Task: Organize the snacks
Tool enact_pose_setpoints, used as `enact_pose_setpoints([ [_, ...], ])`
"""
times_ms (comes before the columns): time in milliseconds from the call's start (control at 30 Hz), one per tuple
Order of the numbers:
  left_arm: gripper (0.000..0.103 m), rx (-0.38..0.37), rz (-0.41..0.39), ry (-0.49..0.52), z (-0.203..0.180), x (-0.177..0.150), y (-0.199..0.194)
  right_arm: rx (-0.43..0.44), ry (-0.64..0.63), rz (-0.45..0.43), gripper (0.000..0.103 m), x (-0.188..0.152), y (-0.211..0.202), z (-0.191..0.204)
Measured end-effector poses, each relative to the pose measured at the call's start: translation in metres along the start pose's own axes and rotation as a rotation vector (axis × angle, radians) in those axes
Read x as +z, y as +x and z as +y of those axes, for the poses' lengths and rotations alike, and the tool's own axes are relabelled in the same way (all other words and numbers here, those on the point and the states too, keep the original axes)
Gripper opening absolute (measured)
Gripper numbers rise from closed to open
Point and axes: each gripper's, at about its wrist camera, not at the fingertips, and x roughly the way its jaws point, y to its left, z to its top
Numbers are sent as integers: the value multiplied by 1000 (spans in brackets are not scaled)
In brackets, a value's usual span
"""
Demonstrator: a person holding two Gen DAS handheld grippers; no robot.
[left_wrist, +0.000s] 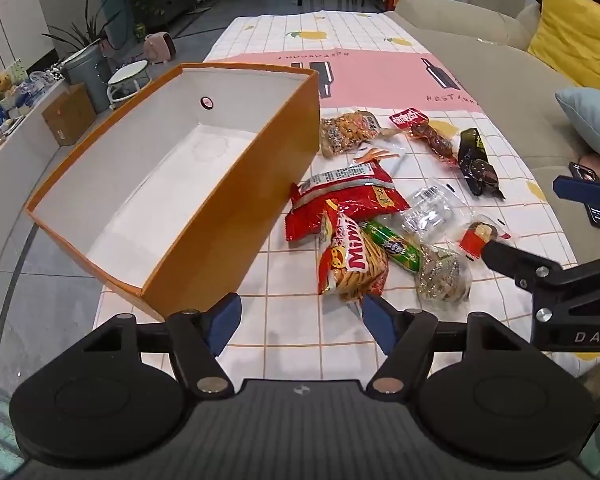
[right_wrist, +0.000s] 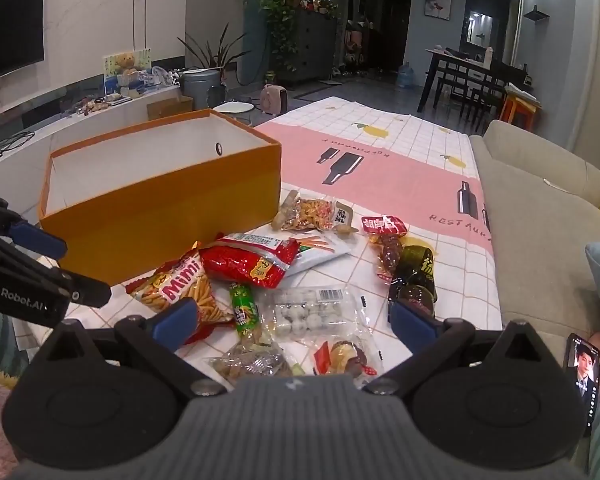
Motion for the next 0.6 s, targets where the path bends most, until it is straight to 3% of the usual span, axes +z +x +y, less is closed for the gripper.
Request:
enact_pose_setpoints([
  [600,82,17,-11,-23,6,-6,-4,19,-66,-1,99,0,6,17],
])
